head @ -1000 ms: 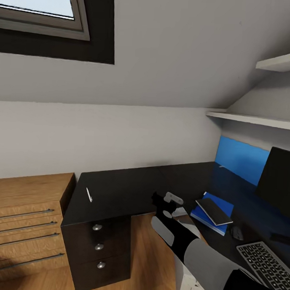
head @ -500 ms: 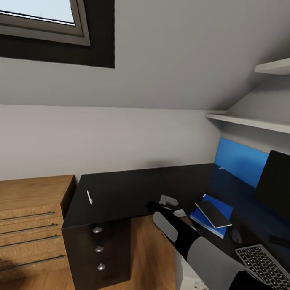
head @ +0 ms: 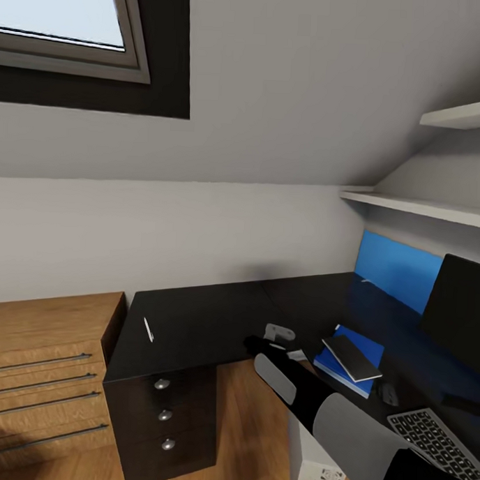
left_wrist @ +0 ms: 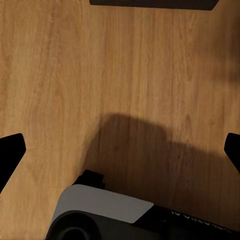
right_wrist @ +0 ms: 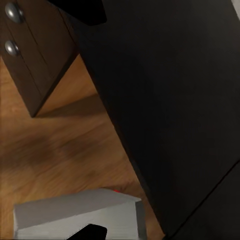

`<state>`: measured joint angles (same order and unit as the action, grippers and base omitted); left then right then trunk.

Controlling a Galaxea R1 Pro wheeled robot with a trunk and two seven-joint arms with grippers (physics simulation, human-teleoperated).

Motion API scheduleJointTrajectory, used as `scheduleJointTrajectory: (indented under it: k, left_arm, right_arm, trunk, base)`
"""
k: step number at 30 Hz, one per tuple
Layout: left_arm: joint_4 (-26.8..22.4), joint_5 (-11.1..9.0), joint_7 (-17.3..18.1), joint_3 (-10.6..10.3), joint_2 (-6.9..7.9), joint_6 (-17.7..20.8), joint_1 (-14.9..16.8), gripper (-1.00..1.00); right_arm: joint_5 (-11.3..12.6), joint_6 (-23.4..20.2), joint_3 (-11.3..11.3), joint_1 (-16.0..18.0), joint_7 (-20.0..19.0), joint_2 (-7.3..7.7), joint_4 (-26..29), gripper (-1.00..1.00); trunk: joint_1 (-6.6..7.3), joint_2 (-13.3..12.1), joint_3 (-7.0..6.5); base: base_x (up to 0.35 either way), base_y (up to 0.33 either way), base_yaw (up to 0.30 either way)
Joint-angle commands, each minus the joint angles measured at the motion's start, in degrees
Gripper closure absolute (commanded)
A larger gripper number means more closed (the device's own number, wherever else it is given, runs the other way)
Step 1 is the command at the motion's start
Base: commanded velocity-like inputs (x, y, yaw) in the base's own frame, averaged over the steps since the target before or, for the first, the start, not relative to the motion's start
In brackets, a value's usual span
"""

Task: In the bedroom, organize the workspace by keeping the computer under the desk, ensuring the monitor is on the desk, placing the keyboard on the desk next to the monitor, placing the mouse on the desk next to the keyboard, moving the folder from the swivel chair onto the desk next to the mouse, stacking the notebook on top of the folder with the pen on top of the notebook, and positioning the swivel chair next to the desk.

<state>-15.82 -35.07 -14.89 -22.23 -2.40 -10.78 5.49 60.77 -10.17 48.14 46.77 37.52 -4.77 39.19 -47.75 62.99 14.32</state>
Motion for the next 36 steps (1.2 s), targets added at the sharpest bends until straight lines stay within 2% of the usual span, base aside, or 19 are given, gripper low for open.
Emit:
scheduleJointTrajectory:
  k: [1, 9, 23, 29, 36]
  left_arm:
    - [0.00, -0.44, -0.36, -0.48, 0.02, -0.24, 0.05, -1.00]
    - [0.00, -0.52, -0.40, -0.45, 0.10, -0.41, 0.05, -1.00]
    - [-0.07, -0.51, -0.56, -0.22, 0.12, -0.96, 0.05, -1.00]
    - [-0.07, -0.54, -0.54, -0.19, 0.30, -0.99, 0.05, -1.00]
    - [-0.09, -0.65, -0.43, -0.18, 0.42, -1.03, 0.05, -1.00]
  right_arm:
    - [0.01, -0.20, 0.59, 0.08, 0.37, 0.03, 0.08, -1.00]
    - [-0.46, 0.05, 2.00, 0.08, 0.31, -0.18, 0.33, -1.00]
    - [-0.57, 0.43, 2.21, 0.08, 0.57, -0.40, 0.45, -1.00]
    - [-0.57, 3.58, 2.47, 0.08, 0.57, -0.55, 0.38, -1.00]
    - [-0.69, 5.15, 2.84, 0.08, 0.52, -0.62, 0.29, -1.00]
  trunk:
    - [0.22, -0.36, -0.11]
    - [1.98, -3.57, -1.54]
    - [1.98, -3.57, -1.36]
    - [1.98, -3.57, -1.07]
    - [1.98, -3.57, -0.72]
  base:
    - [0.000, 0.000, 0.000]
    - [0.000, 0.000, 0.000]
    - [0.000, 0.000, 0.062]
    - [0.000, 0.000, 0.200]
    - [0.008, 0.003, 0.212]
